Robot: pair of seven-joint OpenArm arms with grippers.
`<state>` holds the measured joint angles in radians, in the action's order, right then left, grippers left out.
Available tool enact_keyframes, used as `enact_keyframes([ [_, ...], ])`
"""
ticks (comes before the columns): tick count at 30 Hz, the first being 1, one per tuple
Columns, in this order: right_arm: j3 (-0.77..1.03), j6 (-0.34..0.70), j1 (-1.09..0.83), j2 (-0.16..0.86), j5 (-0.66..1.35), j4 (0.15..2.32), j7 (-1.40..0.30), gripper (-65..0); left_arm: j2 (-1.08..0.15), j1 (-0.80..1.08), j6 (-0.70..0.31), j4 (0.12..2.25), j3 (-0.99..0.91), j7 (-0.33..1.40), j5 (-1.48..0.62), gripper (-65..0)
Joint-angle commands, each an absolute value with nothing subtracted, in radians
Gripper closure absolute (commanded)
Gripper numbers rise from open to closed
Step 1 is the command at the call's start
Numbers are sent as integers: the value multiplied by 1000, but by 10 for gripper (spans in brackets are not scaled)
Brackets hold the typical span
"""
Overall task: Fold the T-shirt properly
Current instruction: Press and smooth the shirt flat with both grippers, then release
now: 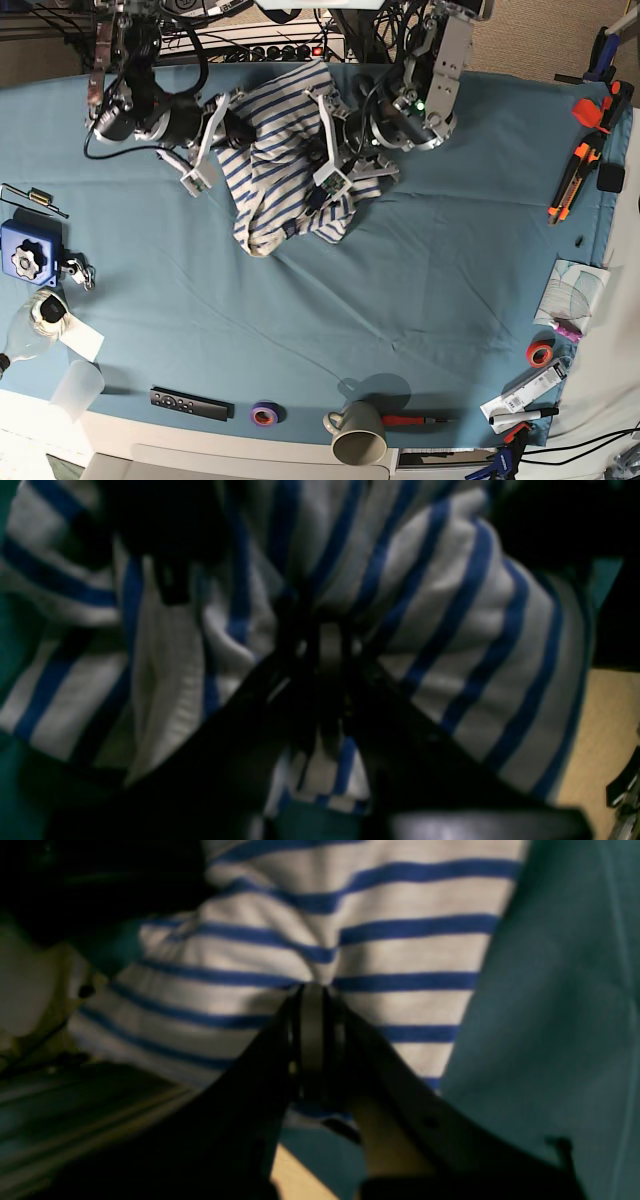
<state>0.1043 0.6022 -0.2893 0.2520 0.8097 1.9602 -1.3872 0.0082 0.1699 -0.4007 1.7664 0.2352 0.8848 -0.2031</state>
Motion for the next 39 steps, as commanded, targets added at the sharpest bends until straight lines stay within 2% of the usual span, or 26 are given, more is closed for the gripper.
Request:
enact_keyframes([
  [1, 106, 612, -297, 261, 815, 1979, -1396, -18, 16, 151, -370, 1774, 239, 875, -193, -19],
  [9, 106, 608, -321, 261, 685, 1979, -1396, -18, 17, 43, -347, 1767, 240, 863, -194, -15],
  [14, 105, 580, -338, 260, 695, 1979, -1396, -18, 17, 17, -347, 1741, 240, 864, -194, -4],
  [32, 105, 579, -379, 261, 699, 1983, -1396, -18, 17, -9, -347, 1735, 239, 802, -194, -4],
  [36, 107, 579, -379, 261, 699, 2025, -1328, -18, 17, -40, -276, 1763, 239, 841, -209, -4],
  [39, 107, 579, -374, 261, 694, 2091, -1306, -18, 17, -51, -260, 1790, 239, 847, -197, -4],
])
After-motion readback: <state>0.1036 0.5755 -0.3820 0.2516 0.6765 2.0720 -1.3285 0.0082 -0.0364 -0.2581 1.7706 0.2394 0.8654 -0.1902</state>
